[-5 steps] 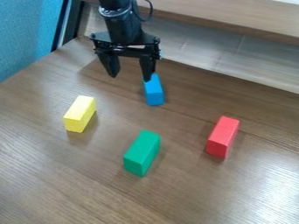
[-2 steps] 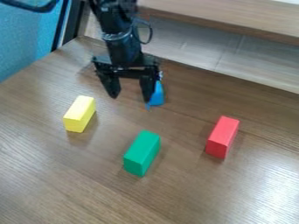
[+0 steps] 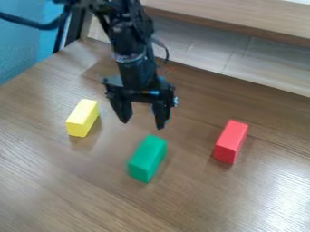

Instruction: Put the green block on top of the yellow block

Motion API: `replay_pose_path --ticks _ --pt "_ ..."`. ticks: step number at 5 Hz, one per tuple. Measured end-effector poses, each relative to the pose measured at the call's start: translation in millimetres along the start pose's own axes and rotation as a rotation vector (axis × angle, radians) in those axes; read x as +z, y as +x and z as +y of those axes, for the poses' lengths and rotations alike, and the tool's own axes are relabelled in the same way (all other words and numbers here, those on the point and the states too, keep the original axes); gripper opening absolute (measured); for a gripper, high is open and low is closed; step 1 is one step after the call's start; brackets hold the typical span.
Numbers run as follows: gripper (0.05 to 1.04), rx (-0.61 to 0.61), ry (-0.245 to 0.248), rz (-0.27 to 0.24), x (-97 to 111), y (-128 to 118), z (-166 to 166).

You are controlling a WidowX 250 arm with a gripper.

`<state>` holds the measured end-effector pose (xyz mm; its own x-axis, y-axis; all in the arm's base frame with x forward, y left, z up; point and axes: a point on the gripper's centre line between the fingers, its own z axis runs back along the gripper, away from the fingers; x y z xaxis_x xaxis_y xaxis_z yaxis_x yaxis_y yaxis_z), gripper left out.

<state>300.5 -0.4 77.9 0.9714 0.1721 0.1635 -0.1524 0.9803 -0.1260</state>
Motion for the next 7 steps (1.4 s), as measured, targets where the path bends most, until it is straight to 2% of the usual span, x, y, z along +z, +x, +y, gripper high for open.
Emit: replay_pose_path --ticks 1,2,5,6,7 --pt "1.001 -0.039 0.007 0.01 -2 -14 -13" --pt "1.001 -0.046 0.025 0.032 -10 -25 -12" --pt "1.001 -0.035 0.062 0.075 -35 -35 -8" --pt "0.947 -0.022 0.069 0.095 -44 -38 -6" --pt "0.662 0.012 0.089 0.07 -47 -40 -6"
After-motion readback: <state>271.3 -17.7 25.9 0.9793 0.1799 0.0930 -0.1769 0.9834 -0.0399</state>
